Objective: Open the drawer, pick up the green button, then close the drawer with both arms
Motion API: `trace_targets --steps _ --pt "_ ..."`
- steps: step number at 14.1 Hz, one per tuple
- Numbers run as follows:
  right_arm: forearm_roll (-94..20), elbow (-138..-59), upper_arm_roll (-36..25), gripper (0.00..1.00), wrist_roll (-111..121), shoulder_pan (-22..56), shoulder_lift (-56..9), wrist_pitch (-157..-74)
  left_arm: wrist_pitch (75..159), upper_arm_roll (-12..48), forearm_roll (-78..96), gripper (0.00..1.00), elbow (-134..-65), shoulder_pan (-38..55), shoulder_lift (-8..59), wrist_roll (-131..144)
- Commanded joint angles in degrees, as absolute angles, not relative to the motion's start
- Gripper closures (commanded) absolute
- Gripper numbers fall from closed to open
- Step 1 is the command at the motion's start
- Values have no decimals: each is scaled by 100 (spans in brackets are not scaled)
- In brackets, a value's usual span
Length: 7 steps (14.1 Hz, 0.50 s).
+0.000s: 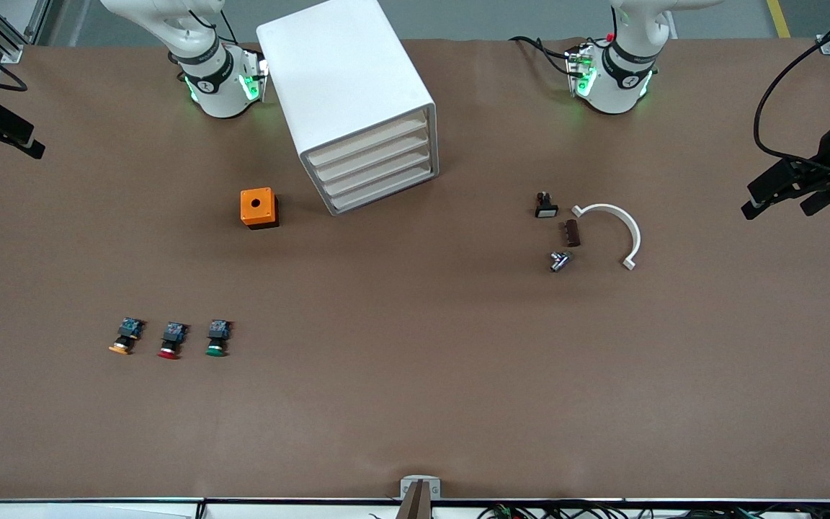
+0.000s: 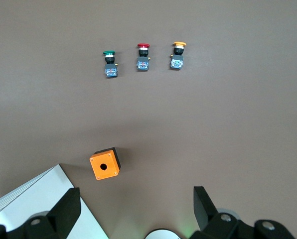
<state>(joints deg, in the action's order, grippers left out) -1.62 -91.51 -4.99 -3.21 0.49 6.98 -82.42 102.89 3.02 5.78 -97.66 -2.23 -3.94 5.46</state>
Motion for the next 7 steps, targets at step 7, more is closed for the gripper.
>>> trace_targets --steps 7 --pt "-229 -9325 -466 0 -237 53 888 -8262 9405 378 132 0 -9203 -176 -255 422"
